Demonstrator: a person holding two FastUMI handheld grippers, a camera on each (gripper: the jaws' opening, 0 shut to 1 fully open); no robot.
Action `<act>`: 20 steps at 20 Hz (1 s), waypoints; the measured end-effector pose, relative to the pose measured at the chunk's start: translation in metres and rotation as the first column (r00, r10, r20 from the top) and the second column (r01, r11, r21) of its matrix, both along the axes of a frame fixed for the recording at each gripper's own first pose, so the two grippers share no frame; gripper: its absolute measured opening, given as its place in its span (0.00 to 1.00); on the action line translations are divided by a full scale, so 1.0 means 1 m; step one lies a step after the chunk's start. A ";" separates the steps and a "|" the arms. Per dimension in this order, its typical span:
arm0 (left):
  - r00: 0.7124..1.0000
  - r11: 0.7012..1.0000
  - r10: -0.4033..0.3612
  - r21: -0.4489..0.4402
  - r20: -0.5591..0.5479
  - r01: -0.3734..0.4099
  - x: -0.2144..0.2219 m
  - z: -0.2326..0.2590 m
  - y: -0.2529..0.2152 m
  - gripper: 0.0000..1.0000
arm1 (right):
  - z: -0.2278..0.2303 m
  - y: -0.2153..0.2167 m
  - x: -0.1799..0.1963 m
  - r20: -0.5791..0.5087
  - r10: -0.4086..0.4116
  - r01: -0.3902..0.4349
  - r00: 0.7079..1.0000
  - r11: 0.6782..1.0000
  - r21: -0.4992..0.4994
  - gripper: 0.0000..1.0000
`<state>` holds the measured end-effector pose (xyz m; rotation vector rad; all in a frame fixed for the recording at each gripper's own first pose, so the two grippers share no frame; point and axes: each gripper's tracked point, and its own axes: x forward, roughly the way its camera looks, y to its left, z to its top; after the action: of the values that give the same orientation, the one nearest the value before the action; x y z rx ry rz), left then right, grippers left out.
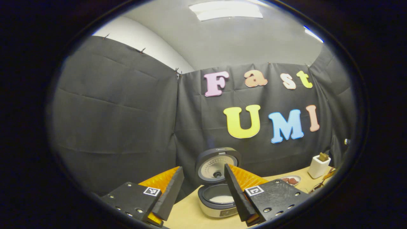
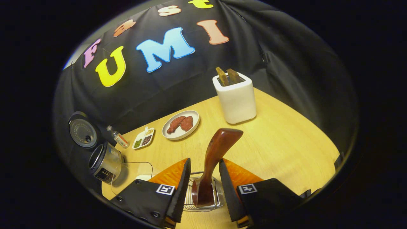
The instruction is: Close the left gripper, press the button to open the rice cooker; take a wooden spoon from the chopstick holder with the right hand, scoop a spoonful of rice and pour it into the rice cooker, then put the wooden spoon back into the chopstick holder.
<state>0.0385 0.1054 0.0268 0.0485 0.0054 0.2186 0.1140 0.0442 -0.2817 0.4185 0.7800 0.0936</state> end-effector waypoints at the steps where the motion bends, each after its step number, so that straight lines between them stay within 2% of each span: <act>1: 1.000 1.000 0.001 0.001 0.000 -0.001 -0.001 0.000 0.001 0.81 | -0.003 -0.001 -0.002 -0.013 -0.008 0.008 1.000 1.000 0.004 0.46; 3: 1.000 1.000 0.000 0.004 0.001 0.000 -0.001 0.002 0.001 0.81 | -0.007 -0.004 -0.001 -0.023 -0.023 0.023 0.999 1.000 0.014 0.35; 4: 1.000 1.000 -0.001 0.005 0.000 0.001 -0.001 0.001 0.001 0.81 | -0.006 0.001 0.000 -0.025 -0.020 0.021 0.999 0.999 0.032 0.20; 5: 1.000 1.000 -0.002 0.004 -0.001 0.002 0.000 0.001 0.002 0.81 | -0.005 -0.002 -0.002 -0.024 -0.015 0.016 1.000 1.000 0.026 0.19; 6: 1.000 1.000 -0.003 0.001 -0.001 0.003 0.001 0.000 0.003 0.81 | -0.012 -0.002 0.005 -0.016 -0.029 0.030 0.999 0.999 0.015 0.12; 9: 1.000 1.000 -0.006 -0.018 -0.001 0.006 0.005 -0.002 0.004 0.81 | 0.010 -0.002 -0.005 0.039 0.002 -0.001 0.999 1.000 -0.024 0.05; 10: 1.000 1.000 -0.008 -0.021 0.001 0.008 0.006 -0.004 0.005 0.81 | 0.017 0.001 -0.003 0.072 0.017 -0.013 0.997 0.999 -0.048 0.08; 11: 1.000 1.000 -0.014 -0.023 0.001 0.014 0.008 -0.004 0.004 0.81 | 0.028 0.003 -0.002 0.104 0.030 -0.022 0.994 0.997 -0.074 0.04; 12: 1.000 1.000 -0.019 -0.025 0.001 0.019 0.011 -0.005 0.003 0.81 | 0.038 0.004 -0.001 0.132 0.047 -0.034 0.990 0.994 -0.101 0.04; 13: 1.000 0.999 -0.026 -0.027 0.001 0.026 0.015 -0.006 0.002 0.81 | 0.050 0.005 0.001 0.161 0.065 -0.043 0.985 0.990 -0.132 0.08; 14: 0.999 0.999 -0.034 -0.031 0.001 0.034 0.017 -0.008 0.000 0.80 | 0.064 0.006 0.003 0.194 0.082 -0.050 0.978 0.985 -0.165 0.04; 15: 0.999 0.998 -0.044 -0.036 0.000 0.044 0.021 -0.010 -0.001 0.80 | 0.076 0.008 0.004 0.223 0.100 -0.056 0.970 0.979 -0.198 0.08; 16: 0.999 0.998 -0.053 -0.040 0.000 0.053 0.024 -0.013 -0.003 0.81 | 0.088 0.011 0.006 0.252 0.118 -0.060 0.961 0.972 -0.226 0.04; 17: 0.998 0.997 -0.060 -0.043 -0.002 0.060 0.027 -0.014 -0.003 0.81 | 0.100 0.015 0.008 0.279 0.135 -0.064 0.951 0.966 -0.250 0.08; 20: 0.997 0.995 -0.082 -0.057 -0.004 0.082 0.036 -0.022 -0.004 0.81 | 0.128 0.034 0.010 0.343 0.179 -0.072 0.922 0.951 -0.302 0.08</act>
<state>0.0748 0.1012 0.0052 -0.0069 0.0158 0.1363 0.1242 0.0779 -0.1536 0.0692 0.4388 0.1736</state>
